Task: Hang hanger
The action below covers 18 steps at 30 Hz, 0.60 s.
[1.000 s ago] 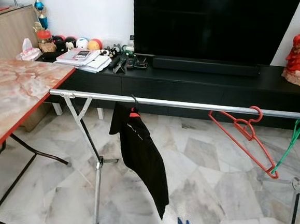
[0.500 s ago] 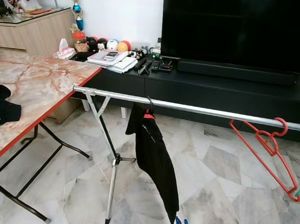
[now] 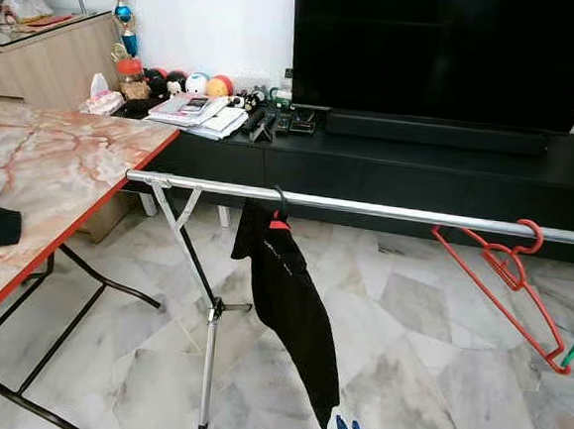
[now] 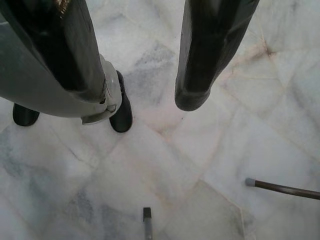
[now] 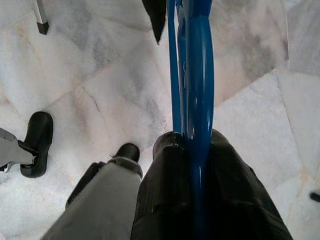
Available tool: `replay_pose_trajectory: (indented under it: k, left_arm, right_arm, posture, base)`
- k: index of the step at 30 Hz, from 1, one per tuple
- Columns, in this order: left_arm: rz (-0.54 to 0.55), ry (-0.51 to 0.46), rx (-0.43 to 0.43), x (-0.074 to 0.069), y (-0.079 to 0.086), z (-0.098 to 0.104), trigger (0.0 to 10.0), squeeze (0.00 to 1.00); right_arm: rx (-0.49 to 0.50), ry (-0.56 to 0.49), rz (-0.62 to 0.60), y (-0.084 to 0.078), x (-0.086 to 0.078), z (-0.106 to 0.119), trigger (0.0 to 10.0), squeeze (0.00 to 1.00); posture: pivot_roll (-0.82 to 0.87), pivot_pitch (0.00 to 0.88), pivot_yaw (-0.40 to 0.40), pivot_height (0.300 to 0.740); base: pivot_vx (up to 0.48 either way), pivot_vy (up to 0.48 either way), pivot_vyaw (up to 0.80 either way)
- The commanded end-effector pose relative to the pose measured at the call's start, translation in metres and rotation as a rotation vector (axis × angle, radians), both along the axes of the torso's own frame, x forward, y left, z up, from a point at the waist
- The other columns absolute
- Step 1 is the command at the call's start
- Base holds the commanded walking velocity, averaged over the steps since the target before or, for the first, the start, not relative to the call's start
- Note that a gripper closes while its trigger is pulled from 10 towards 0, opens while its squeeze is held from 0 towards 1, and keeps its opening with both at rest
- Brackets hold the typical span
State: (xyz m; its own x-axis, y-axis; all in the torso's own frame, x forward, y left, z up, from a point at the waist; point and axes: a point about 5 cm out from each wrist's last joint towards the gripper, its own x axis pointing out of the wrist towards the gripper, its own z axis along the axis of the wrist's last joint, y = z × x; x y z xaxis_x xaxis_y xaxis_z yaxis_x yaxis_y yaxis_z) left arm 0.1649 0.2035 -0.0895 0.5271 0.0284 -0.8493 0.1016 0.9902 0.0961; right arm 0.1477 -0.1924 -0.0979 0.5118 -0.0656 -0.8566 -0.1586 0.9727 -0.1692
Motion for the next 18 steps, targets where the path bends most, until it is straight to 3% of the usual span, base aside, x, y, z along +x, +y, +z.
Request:
replay_pose_trajectory:
  k: [1,3,10,18]
  left_arm:
    - [-0.017,0.023,0.009,-0.006,0.0,-0.003,10.0,0.0]
    - [-0.021,0.027,0.009,-0.007,0.0,-0.003,10.0,0.0]
    - [-0.027,0.026,0.009,-0.007,0.0,-0.003,10.0,0.0]
    - [-0.026,0.02,0.004,-0.005,0.0,-0.002,10.0,0.0]
  right_arm:
    - [0.004,0.002,-0.056,-0.005,-0.003,-0.001,10.0,0.0]
    - [0.005,0.01,-0.117,-0.011,-0.004,0.0,10.0,0.0]
    - [0.007,0.014,-0.159,-0.022,-0.007,0.001,10.0,0.0]
    - [0.016,0.009,-0.167,-0.027,-0.01,0.001,10.0,0.0]
  posture:
    - [0.03,0.0,0.038,0.74]
    - [0.03,0.0,0.038,0.74]
    - [0.04,0.0,0.035,0.74]
    - [0.04,0.0,0.031,0.74]
  base:
    - [0.0,0.0,0.0]
    - [0.0,0.0,0.0]
    - [0.0,0.0,-0.79]
    - [0.0,0.0,0.0]
